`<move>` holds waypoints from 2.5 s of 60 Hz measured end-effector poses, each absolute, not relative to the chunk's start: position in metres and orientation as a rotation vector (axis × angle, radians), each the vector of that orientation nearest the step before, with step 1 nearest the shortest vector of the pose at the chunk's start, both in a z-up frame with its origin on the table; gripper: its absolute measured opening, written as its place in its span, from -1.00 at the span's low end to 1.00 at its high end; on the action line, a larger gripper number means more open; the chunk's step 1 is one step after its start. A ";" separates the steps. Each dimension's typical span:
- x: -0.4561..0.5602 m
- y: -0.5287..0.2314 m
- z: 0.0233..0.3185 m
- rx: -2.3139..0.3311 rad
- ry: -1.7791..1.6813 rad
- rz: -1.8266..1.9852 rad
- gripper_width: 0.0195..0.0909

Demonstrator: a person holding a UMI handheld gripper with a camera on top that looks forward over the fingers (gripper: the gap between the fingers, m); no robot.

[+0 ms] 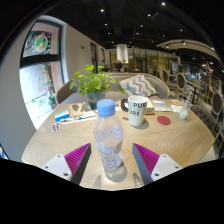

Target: Pour water

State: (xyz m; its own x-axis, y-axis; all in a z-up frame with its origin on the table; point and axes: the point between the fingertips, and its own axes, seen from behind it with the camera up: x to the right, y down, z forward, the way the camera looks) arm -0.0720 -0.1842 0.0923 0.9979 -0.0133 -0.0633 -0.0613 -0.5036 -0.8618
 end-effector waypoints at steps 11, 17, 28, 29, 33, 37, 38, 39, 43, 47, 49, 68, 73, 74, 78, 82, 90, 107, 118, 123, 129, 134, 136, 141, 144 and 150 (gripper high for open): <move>-0.077 -0.142 0.071 -2.052 0.048 0.031 0.51; -0.077 -0.131 0.069 -2.024 0.037 0.029 -0.10; -0.079 -0.129 0.074 -2.012 0.030 0.033 -0.47; -0.079 -0.128 0.075 -2.011 0.028 0.035 -0.52; -0.083 -0.127 0.079 -2.020 0.018 0.046 -0.62; -0.086 -0.123 0.089 -2.016 0.008 0.048 -0.62; -0.088 -0.122 0.091 -2.015 0.008 0.055 -0.62; -0.089 -0.120 0.094 -2.015 0.007 0.060 -0.62; -0.095 -0.112 0.112 -2.009 0.022 0.093 -0.62; -0.104 -0.098 0.136 -1.990 0.047 0.150 -0.62; -0.106 -0.090 0.151 -1.975 0.069 0.200 -0.61; -0.122 0.015 0.261 -1.742 0.616 1.017 -0.62; -0.111 0.044 0.254 -1.642 0.847 1.274 -0.63; -0.108 0.048 0.252 -1.621 0.892 1.318 -0.63; -0.099 0.064 0.245 -1.543 1.054 1.461 -0.62; -0.091 0.072 0.237 -1.476 1.180 1.577 -0.62; -0.091 0.093 0.212 -1.376 1.356 1.764 -0.62; -0.086 0.101 0.197 -1.354 1.458 1.833 -0.63; -0.075 0.093 0.225 -1.572 1.168 1.641 -0.63; -0.057 0.094 0.253 -1.648 0.957 1.482 -0.64; -0.018 0.096 0.294 -1.693 0.680 1.213 -0.62; 0.031 0.097 0.320 -1.690 0.474 0.953 -0.62; 0.046 0.102 0.326 -1.701 0.416 0.842 -0.62; 0.095 0.103 0.331 -1.707 0.315 0.589 -0.62; 0.130 0.104 0.322 -1.714 0.266 0.446 -0.62; 0.185 0.098 0.282 -1.769 0.178 0.191 -0.63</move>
State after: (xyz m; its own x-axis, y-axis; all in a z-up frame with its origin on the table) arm 0.1852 0.0980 0.2815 0.9741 -0.0159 -0.2257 -0.2242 -0.2035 -0.9531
